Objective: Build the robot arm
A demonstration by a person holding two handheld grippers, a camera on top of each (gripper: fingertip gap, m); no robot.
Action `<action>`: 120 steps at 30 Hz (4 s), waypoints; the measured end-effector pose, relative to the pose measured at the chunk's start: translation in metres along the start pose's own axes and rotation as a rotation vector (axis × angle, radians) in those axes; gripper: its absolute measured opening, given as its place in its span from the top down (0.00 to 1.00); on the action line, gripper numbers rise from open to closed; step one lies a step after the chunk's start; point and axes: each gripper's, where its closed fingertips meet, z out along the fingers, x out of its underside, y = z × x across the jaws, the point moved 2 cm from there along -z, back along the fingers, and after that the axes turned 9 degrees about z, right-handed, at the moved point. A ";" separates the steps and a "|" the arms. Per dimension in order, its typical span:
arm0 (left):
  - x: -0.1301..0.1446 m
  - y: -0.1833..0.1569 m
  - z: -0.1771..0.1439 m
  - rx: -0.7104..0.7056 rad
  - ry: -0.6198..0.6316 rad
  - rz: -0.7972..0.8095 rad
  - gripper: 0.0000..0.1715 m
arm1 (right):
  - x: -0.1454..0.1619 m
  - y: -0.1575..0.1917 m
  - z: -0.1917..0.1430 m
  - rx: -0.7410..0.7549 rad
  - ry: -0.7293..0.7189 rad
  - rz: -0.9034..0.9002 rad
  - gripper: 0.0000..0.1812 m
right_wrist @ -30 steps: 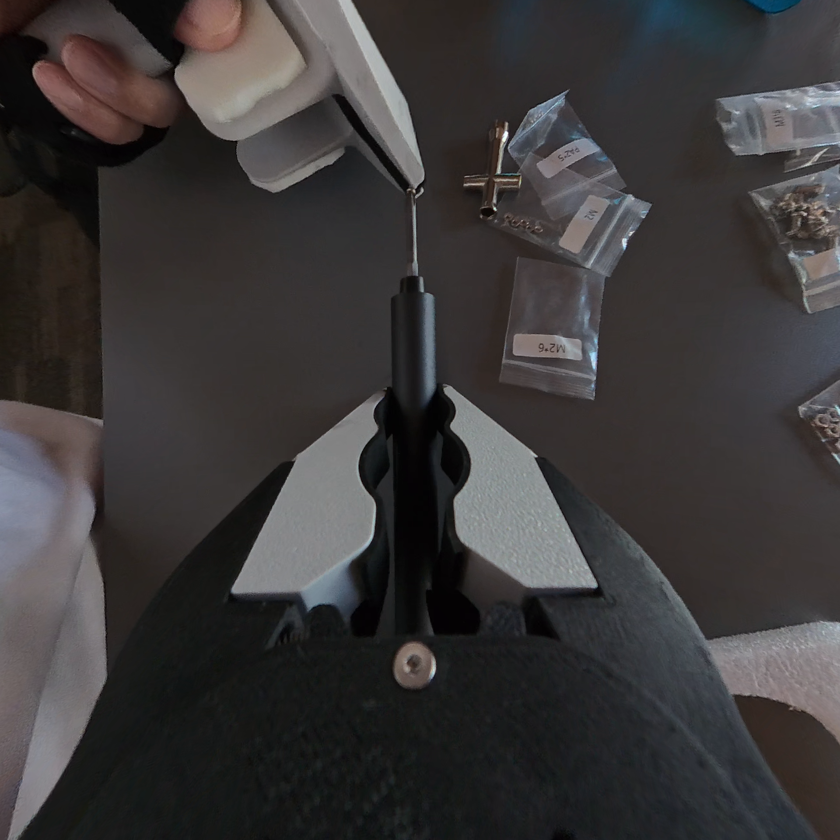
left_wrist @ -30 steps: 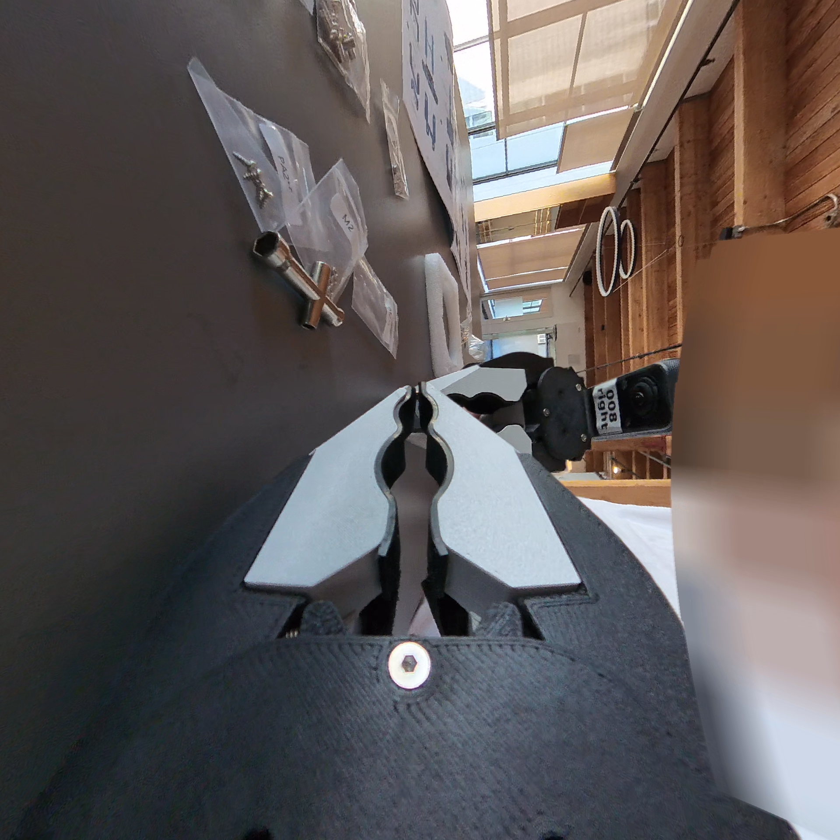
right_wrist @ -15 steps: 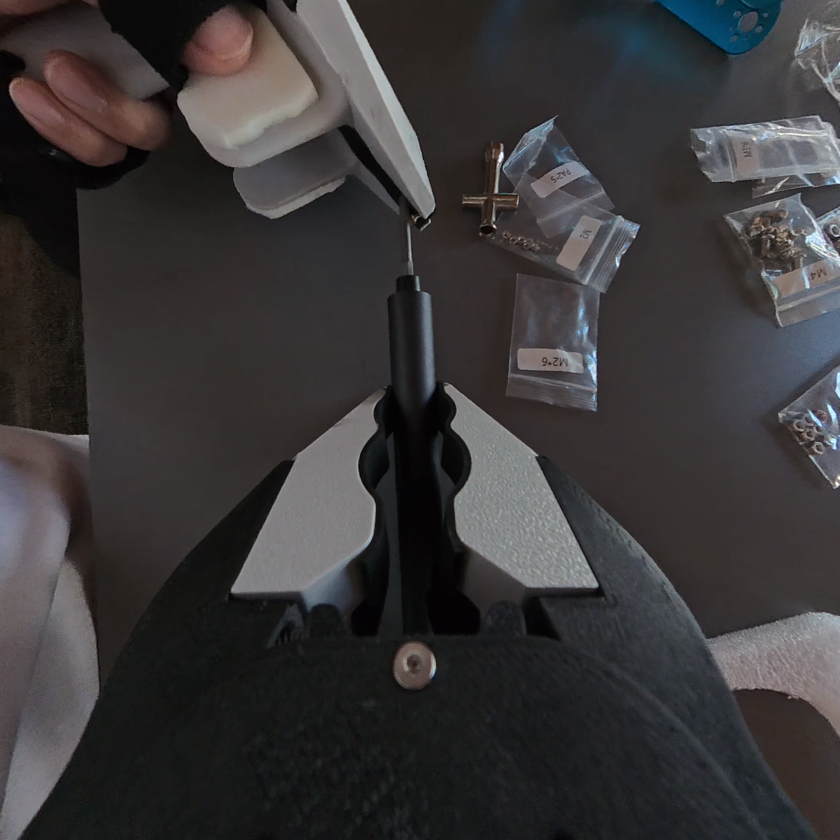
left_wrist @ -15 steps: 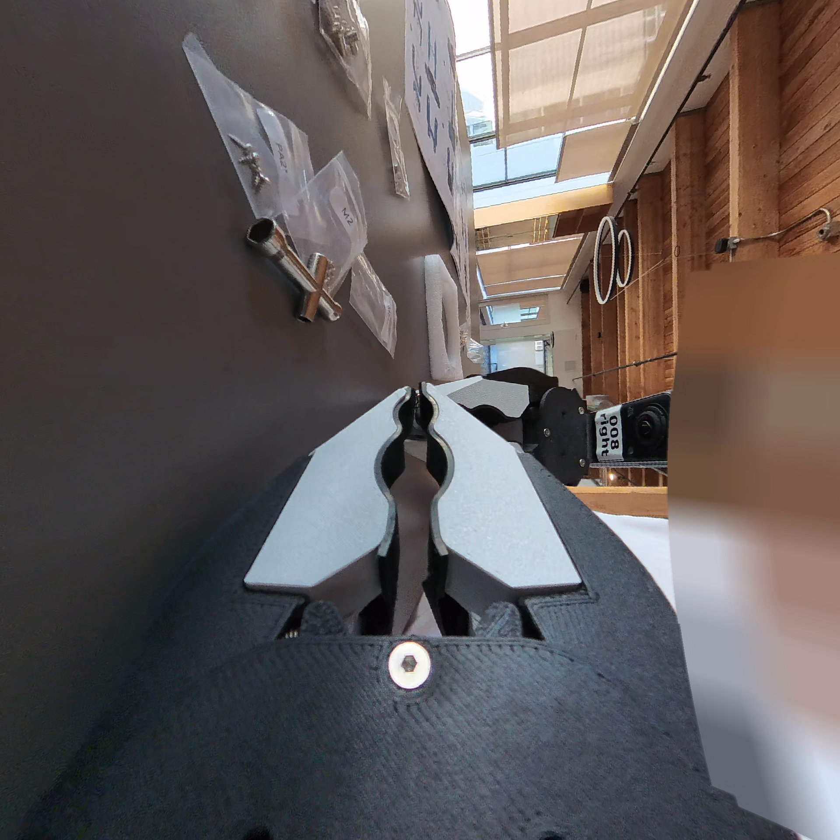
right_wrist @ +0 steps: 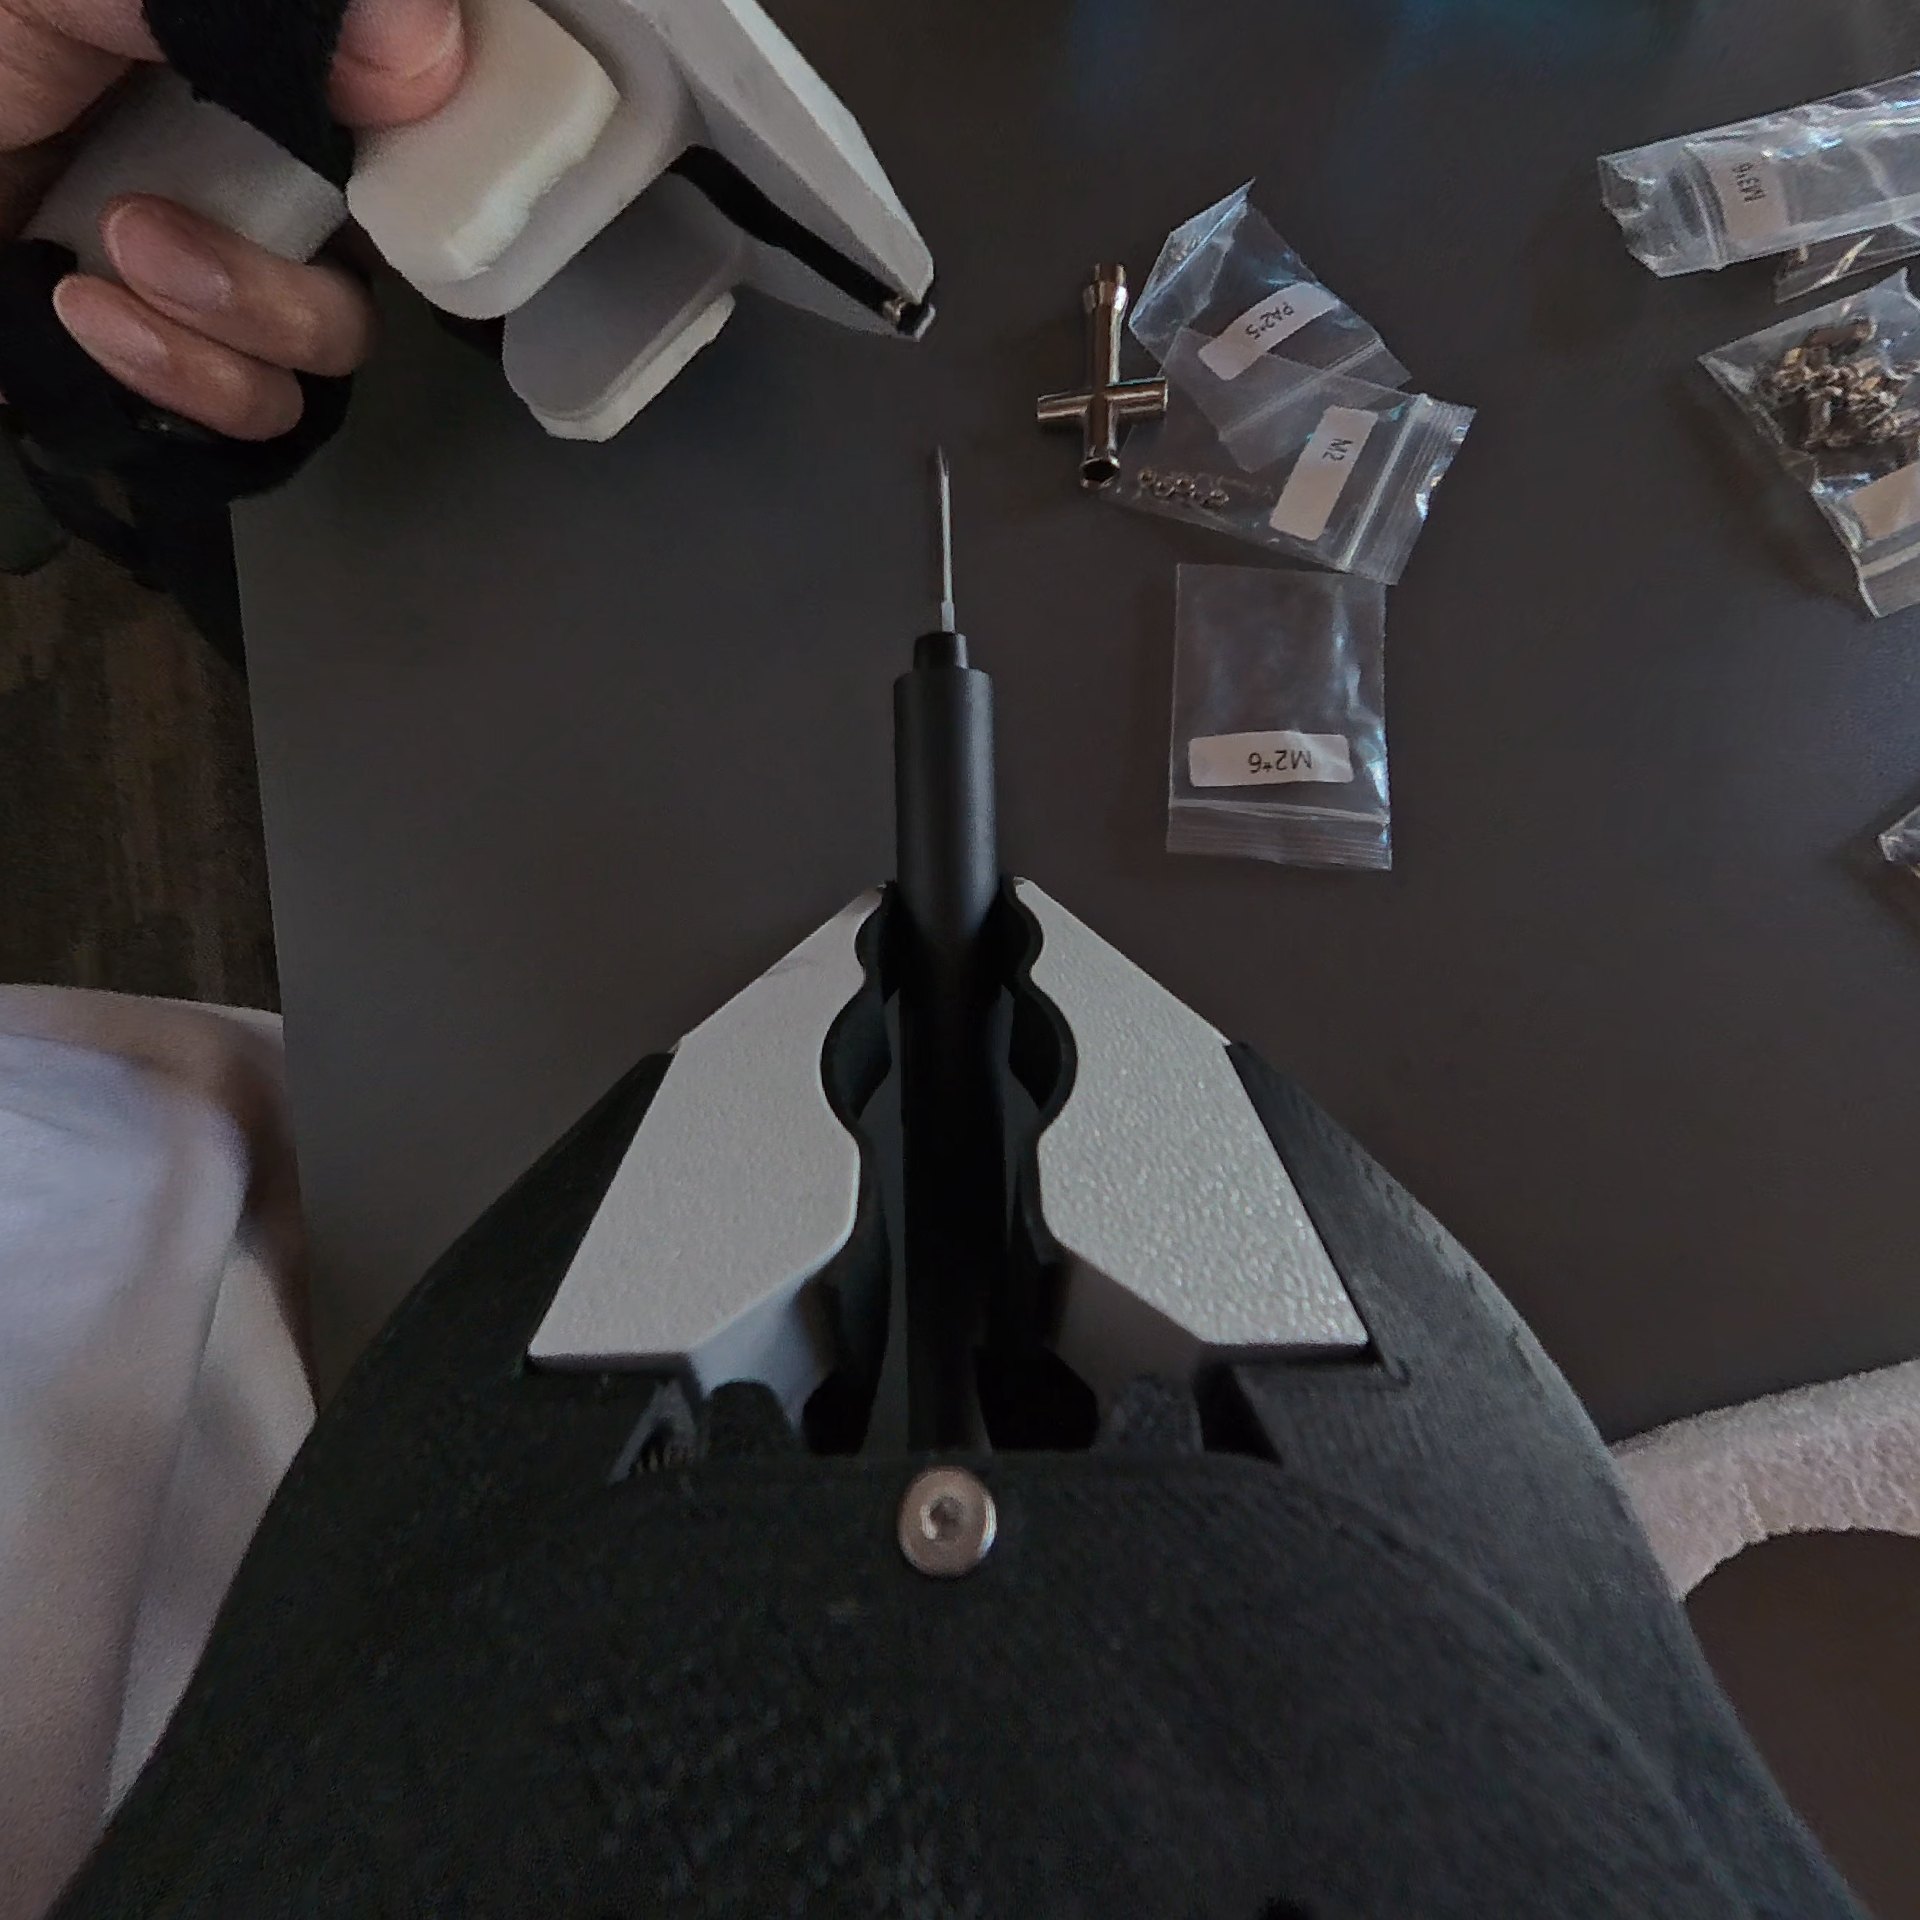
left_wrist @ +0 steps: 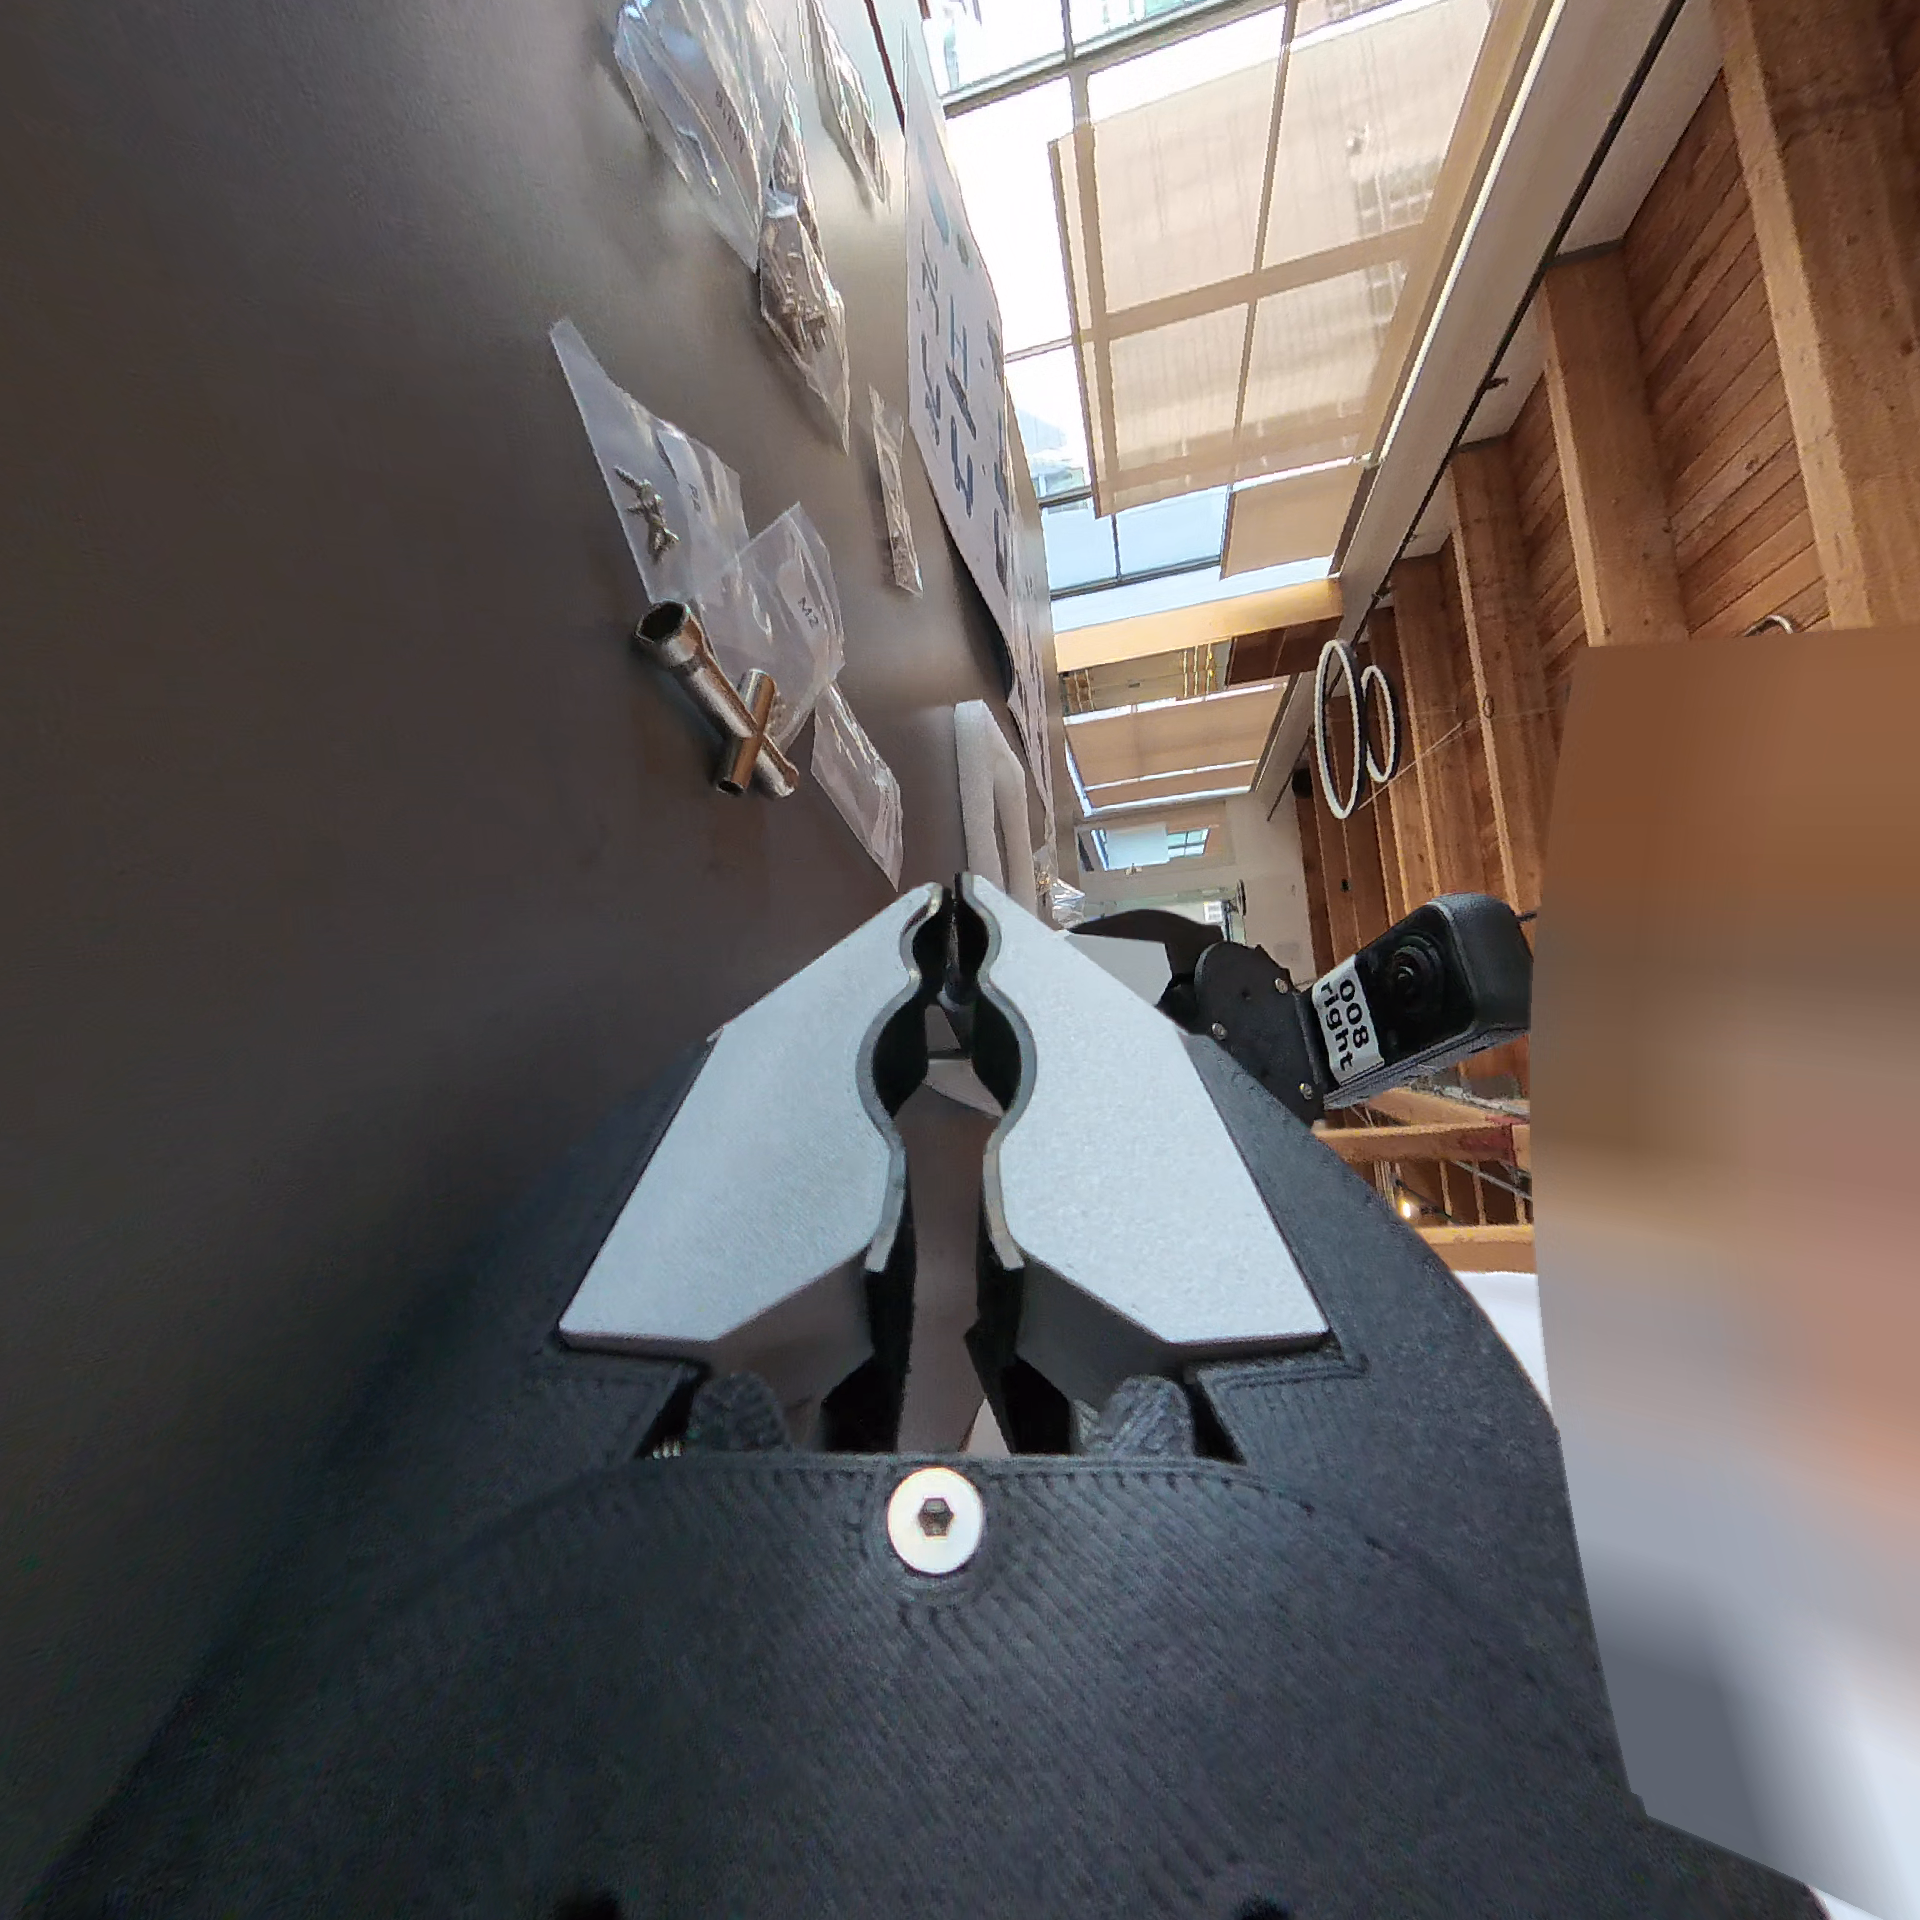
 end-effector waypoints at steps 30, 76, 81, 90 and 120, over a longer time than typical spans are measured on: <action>0.002 0.004 0.011 0.008 -0.136 -0.007 1.00 | -0.009 0.006 0.004 -0.102 -0.059 0.085 0.90; 0.004 -0.003 0.012 0.041 -0.186 0.008 1.00 | -0.009 0.005 0.002 -0.141 -0.068 0.130 0.90; 0.004 -0.003 0.011 0.026 -0.214 0.012 1.00 | -0.009 0.006 0.002 -0.166 -0.064 0.164 0.90; 0.005 -0.001 0.012 -0.081 -0.291 0.054 1.00 | -0.008 0.006 0.004 -0.183 -0.051 0.223 0.90; 0.013 0.005 0.009 -0.088 -0.156 -0.024 1.00 | -0.003 -0.001 0.004 0.021 -0.002 -0.030 0.90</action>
